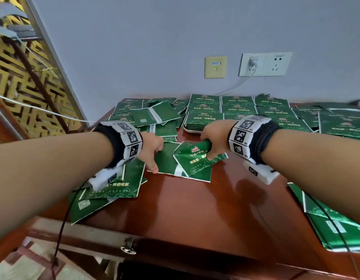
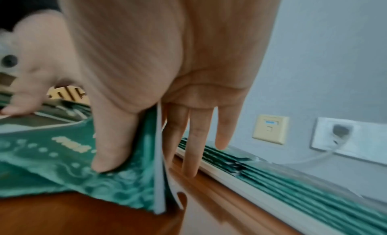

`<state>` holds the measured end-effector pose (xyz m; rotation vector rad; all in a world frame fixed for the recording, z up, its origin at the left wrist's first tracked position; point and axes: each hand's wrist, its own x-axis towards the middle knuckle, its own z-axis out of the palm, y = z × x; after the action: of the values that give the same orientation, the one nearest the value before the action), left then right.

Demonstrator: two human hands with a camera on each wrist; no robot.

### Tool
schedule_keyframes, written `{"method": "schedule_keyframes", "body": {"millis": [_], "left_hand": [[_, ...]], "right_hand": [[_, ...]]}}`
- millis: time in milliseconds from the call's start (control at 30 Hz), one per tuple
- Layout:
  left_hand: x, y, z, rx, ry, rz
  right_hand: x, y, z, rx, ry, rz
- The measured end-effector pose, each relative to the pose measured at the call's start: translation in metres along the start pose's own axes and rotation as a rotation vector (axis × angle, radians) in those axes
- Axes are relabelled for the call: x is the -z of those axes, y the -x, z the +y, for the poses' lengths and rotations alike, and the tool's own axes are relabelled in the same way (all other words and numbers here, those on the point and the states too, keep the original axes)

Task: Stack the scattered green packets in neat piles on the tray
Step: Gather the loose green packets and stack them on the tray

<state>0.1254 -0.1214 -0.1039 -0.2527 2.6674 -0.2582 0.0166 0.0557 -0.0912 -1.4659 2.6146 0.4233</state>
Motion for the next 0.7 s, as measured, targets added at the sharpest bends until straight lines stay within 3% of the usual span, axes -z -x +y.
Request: {"method": "schedule_keyframes", "body": {"millis": [300, 500, 700], "left_hand": [[0.013, -0.011, 0.039, -0.143, 0.079, 0.09], [0.017, -0.017, 0.055, 0.111, -0.011, -0.003], [0.027, -0.017, 0.06, 0.195, 0.035, -0.022]], "right_hand": [[0.007, 0.03, 0.045, -0.182, -0.206, -0.099], [-0.013, 0.025, 0.045, -0.197, -0.22, -0.08], [-0.032, 0.021, 0.044, -0.209, -0.133, -0.207]]}}
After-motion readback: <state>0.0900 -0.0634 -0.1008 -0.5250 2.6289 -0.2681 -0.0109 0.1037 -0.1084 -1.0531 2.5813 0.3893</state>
